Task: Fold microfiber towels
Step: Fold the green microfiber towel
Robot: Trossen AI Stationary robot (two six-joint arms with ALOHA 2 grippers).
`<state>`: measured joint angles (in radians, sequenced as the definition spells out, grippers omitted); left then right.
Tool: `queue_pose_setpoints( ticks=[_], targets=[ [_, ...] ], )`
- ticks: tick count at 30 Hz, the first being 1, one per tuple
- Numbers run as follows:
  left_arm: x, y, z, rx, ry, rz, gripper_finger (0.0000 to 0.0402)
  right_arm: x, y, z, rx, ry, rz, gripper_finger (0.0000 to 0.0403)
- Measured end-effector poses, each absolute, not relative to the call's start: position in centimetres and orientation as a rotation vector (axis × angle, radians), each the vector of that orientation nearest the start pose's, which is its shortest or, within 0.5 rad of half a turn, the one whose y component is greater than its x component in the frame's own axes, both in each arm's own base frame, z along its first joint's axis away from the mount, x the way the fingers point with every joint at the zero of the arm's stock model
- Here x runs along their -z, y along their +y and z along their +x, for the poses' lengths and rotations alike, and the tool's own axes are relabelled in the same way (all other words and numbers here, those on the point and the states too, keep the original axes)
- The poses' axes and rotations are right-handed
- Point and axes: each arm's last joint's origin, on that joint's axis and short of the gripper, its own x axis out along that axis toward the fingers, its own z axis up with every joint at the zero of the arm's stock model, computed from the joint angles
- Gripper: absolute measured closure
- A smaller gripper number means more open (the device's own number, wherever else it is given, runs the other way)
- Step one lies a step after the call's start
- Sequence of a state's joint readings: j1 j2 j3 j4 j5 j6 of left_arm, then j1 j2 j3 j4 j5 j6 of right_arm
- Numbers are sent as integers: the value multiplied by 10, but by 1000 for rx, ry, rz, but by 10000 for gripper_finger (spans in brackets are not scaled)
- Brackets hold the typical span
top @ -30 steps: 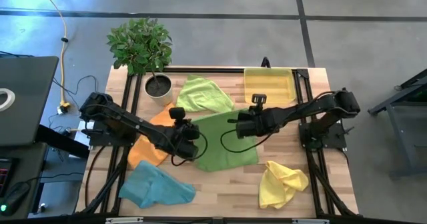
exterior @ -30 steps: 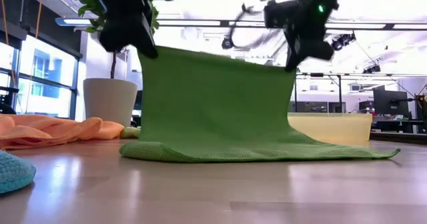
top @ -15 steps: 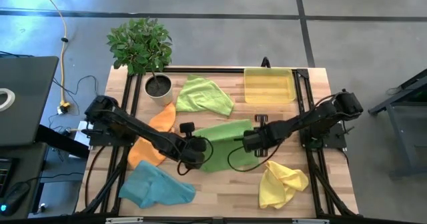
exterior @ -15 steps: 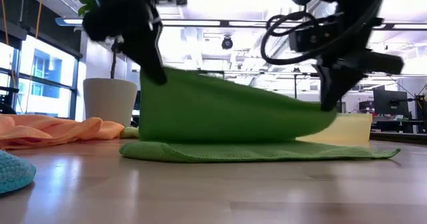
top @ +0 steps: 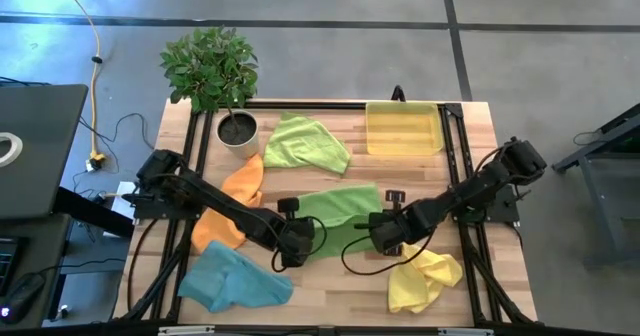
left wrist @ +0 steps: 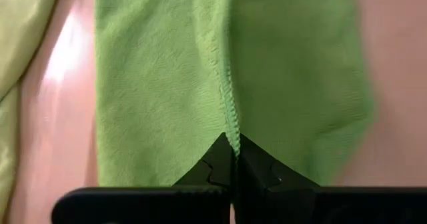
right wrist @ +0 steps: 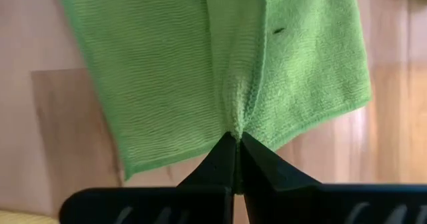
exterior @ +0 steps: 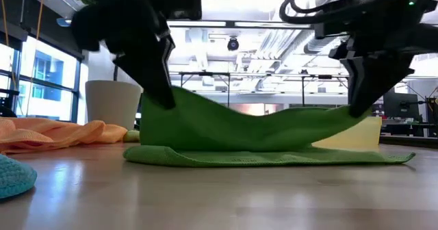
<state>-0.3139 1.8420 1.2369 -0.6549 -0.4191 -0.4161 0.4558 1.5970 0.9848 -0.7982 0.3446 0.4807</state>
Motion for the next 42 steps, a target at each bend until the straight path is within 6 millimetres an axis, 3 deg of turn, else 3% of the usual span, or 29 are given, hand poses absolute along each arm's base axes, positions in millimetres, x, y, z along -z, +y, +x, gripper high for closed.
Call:
queue_pose_setpoints(
  ticks=[17, 29, 33, 42],
  targets=[
    [-173, -113, 342, -193, 1111, -30, 401, -181, 123, 253, 204, 1272, 96, 397],
    [-168, -117, 345, -107, 1127, -87, 398, -177, 127, 253, 93, 1321, 183, 265],
    [-167, -118, 346, -85, 1137, -108, 371, -177, 126, 252, 102, 1333, 178, 245],
    [-169, -121, 345, 33, 1207, -210, 273, -175, 112, 249, 201, 1393, 177, 242]
  ],
)
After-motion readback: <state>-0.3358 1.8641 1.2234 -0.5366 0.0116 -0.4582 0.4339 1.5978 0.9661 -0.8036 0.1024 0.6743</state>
